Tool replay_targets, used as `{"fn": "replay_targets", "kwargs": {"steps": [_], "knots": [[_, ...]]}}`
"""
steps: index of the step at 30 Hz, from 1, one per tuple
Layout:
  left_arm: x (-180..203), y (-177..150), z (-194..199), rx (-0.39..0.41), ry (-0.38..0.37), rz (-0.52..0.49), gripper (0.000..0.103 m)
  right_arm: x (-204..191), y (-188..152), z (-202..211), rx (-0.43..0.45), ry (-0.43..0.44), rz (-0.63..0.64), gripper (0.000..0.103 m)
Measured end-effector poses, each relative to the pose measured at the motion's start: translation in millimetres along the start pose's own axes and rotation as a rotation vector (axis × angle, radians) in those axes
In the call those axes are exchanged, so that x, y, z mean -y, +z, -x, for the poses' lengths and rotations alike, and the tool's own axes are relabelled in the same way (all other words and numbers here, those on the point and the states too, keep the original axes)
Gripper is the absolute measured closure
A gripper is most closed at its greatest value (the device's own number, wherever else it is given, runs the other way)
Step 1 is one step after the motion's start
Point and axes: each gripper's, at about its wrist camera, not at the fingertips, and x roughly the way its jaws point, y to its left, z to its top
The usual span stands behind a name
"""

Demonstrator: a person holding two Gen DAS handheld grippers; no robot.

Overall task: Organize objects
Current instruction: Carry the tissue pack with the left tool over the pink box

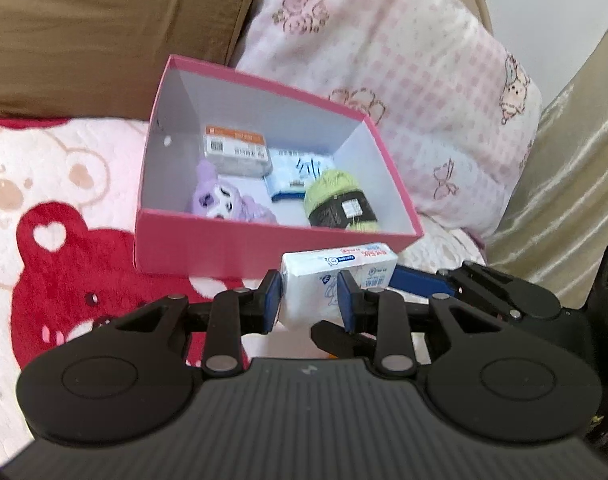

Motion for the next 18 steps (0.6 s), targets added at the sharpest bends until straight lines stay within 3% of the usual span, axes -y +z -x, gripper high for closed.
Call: {"fn": "replay_targets", "kwargs": {"steps": [7, 18], "knots": [[8.0, 11.8, 4.1, 0.034, 0.019, 0.003, 0.075, 10.6, 3.5, 7.5, 0.025, 0.002, 0.012, 0.051], [26.8, 66.4, -0.5, 0.046, 0.075, -0.035, 0.074, 30.4, 45.5, 12.2, 0.075, -0.032, 0.047, 0.063]]}}
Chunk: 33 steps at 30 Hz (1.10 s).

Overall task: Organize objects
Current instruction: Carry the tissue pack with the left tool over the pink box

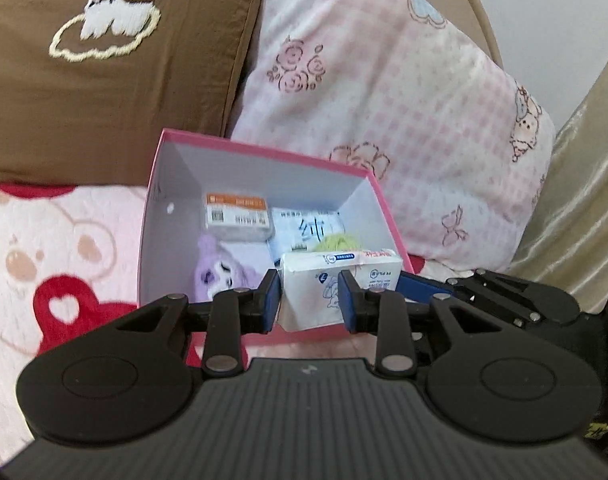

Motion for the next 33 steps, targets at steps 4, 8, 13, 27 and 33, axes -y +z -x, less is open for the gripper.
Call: {"fn": "replay_targets", "kwargs": {"steps": [4, 8, 13, 27, 33], "knots": [[7.5, 20.6, -11.4, -0.017, 0.019, -0.057, 0.073, 9.1, 22.7, -8.0, -0.013, -0.015, 0.048, 0.064], [9.8, 37.6, -28.3, -0.016, 0.03, -0.057, 0.072, 16.5, 37.0, -19.2, -0.02, -0.046, 0.11, 0.064], [1.6, 51.4, -58.0, -0.054, 0.045, -0.009, 0.072, 39.0, 52.0, -44.9, -0.083, -0.032, 0.078, 0.064], [-46.6, 50.9, -144.2, -0.135, 0.093, 0.138, 0.072, 83.3, 55.9, -150.2, -0.383, 0.051, -0.138, 0.065], [-58.5, 31.0, -163.0, -0.142, 0.106, 0.189, 0.074, 74.0, 40.3, -178.2, -0.454, 0.018, -0.092, 0.065]]}}
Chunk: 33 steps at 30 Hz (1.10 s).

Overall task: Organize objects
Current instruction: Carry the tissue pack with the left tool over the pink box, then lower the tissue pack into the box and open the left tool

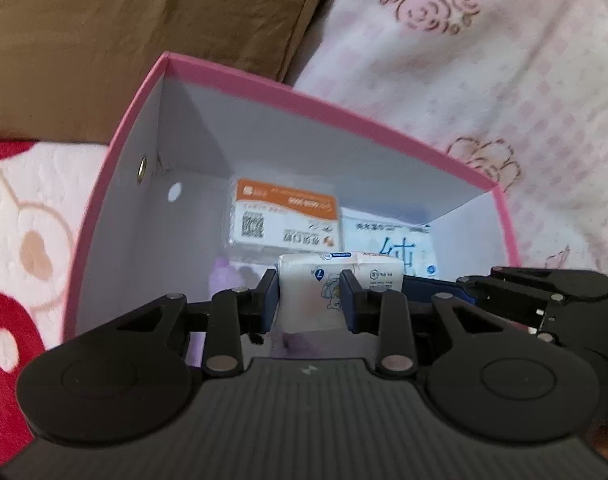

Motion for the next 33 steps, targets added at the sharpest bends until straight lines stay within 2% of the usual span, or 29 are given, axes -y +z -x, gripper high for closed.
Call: {"fn": "replay_targets", "kwargs": {"steps": [5, 13, 18, 25, 33], "knots": [[0.4, -2.8, -5.2, -0.004, 0.032, -0.04, 0.073, -8.2, -4.6, -12.9, -0.002, -0.019, 0.079, 0.065], [-10.5, -1.4, -12.1, -0.059, 0.084, -0.001, 0.076, -3.3, -1.8, -28.9, -0.058, 0.043, 0.035, 0.066], [-5.8, -1.1, -10.4, -0.058, 0.126, -0.028, 0.076, -9.0, -1.1, -38.9, -0.079, 0.037, 0.037, 0.066], [-5.0, -5.1, -9.0, -0.103, 0.152, -0.015, 0.077, -5.8, -6.9, -45.2, -0.113, 0.084, -0.028, 0.066], [1.1, -4.7, -3.5, -0.071, 0.193, -0.04, 0.068, -3.5, -9.5, -47.6, -0.085, 0.08, -0.007, 0.066]]}}
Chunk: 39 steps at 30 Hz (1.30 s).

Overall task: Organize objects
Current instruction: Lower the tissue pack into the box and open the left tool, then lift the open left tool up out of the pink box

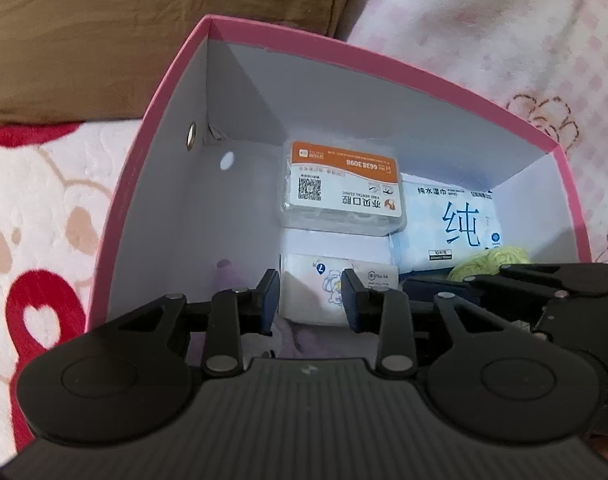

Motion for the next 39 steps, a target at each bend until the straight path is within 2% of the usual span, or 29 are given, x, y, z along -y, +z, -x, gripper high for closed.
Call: {"fn": "replay_targets", "kwargs": {"steps": [2, 6, 11, 14, 20, 27, 32, 37, 39], "knots": [[0.9, 1.2, 3.2, 0.004, -0.008, -0.007, 0.06, -0.7, -3.9, 4.1, 0.029, -0.003, 0.018, 0.065], [4.6, 2.8, 10.2, 0.005, 0.003, -0.014, 0.056, -2.7, -14.4, 20.0, 0.097, 0.008, 0.041, 0.057], [5.7, 4.5, 23.8, -0.009, 0.02, -0.018, 0.049, -4.0, -27.8, 47.8, 0.194, -0.05, 0.081, 0.037], [7.2, 4.3, 33.9, -0.024, 0.022, -0.022, 0.049, -2.3, -34.1, 60.3, 0.242, -0.055, 0.099, 0.034], [17.6, -1.3, 63.3, 0.006, 0.043, -0.062, 0.042, -4.4, -47.4, 81.5, 0.306, -0.032, 0.119, 0.03], [24.8, -6.3, 100.5, 0.024, 0.055, -0.069, 0.038, -14.3, -58.1, 106.8, 0.342, -0.016, 0.165, 0.022], [28.6, -12.4, 128.4, 0.047, 0.069, -0.087, 0.028, -19.0, -69.7, 124.2, 0.37, -0.024, 0.178, 0.012], [29.0, -25.0, 154.9, 0.057, 0.081, -0.098, 0.018, -22.6, -81.5, 138.3, 0.389, -0.06, 0.185, 0.011], [29.5, -30.0, 162.9, 0.056, 0.09, -0.102, 0.017, -22.8, -86.4, 143.3, 0.389, -0.059, 0.176, 0.011]]}}
